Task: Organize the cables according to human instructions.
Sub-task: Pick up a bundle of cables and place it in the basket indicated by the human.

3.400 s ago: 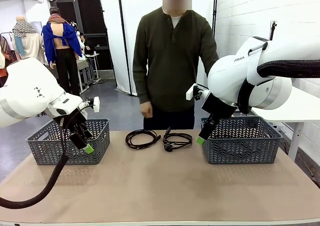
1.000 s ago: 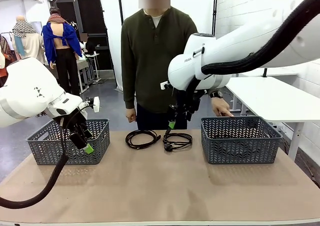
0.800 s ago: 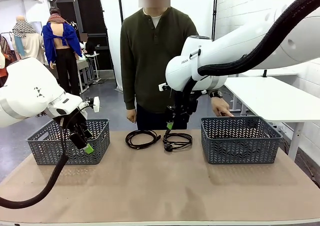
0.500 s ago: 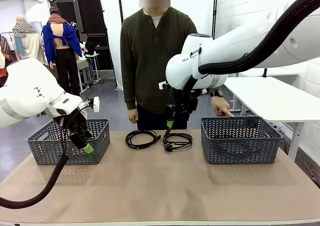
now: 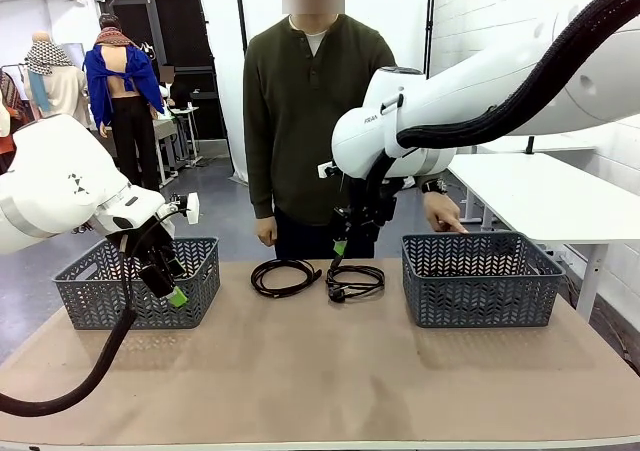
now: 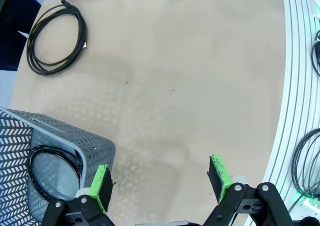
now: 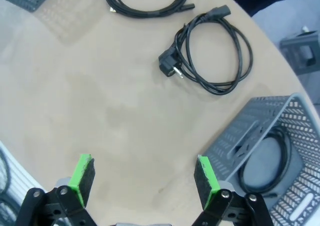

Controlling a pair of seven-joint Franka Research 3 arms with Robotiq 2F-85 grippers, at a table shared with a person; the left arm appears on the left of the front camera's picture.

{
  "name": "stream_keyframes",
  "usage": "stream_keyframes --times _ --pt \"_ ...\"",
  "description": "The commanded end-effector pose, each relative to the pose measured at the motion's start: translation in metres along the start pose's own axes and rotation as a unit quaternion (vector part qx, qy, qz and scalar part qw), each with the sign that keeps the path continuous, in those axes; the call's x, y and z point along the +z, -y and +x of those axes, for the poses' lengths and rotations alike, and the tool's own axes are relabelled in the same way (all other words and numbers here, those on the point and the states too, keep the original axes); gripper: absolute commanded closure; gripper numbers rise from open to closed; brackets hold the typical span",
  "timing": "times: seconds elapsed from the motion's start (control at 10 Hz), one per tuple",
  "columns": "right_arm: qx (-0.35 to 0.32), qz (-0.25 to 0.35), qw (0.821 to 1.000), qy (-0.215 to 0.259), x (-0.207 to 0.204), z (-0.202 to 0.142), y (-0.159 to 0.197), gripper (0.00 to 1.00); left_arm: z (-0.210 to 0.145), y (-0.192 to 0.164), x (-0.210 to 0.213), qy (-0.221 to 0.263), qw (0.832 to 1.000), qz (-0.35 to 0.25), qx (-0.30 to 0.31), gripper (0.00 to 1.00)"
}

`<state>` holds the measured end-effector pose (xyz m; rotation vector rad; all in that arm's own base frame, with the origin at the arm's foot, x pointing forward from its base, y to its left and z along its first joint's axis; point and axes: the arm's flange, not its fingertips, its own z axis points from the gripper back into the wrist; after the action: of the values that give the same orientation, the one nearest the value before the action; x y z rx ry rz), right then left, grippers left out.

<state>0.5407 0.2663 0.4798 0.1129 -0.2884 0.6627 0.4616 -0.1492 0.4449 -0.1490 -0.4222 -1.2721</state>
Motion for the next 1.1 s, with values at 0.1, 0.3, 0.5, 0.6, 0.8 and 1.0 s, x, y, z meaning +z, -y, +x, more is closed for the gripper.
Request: stream_keyframes --times 0.1,0.3,0.5,0.6,0.8,1.0 --pt "-0.070 -0.024 0.997 -0.009 -0.015 0.021 0.008 0.00 0.002 0.000 0.003 -0.001 1.000 -0.004 0.000 0.00" --pt "-0.097 -0.035 0.995 -0.014 -0.027 0.036 0.012 0.00 0.002 0.000 0.003 -0.001 1.000 -0.004 0.000 0.00" --pt "-0.127 -0.039 0.990 -0.037 -0.041 0.054 0.016 0.00 0.002 0.000 0.003 -0.001 1.000 -0.004 0.000 0.00" --pt "-0.142 -0.036 0.988 -0.042 -0.051 0.062 0.016 0.00 0.002 0.000 0.003 -0.001 1.000 -0.004 0.000 0.00" --pt "-0.167 -0.051 0.984 -0.035 -0.073 0.073 0.020 0.00 0.002 0.000 0.003 -0.001 1.000 -0.004 0.000 0.00" --pt "-0.181 -0.067 0.981 -0.036 -0.095 0.080 0.023 0.00 0.002 0.000 0.003 -0.001 1.000 -0.004 0.000 0.00"
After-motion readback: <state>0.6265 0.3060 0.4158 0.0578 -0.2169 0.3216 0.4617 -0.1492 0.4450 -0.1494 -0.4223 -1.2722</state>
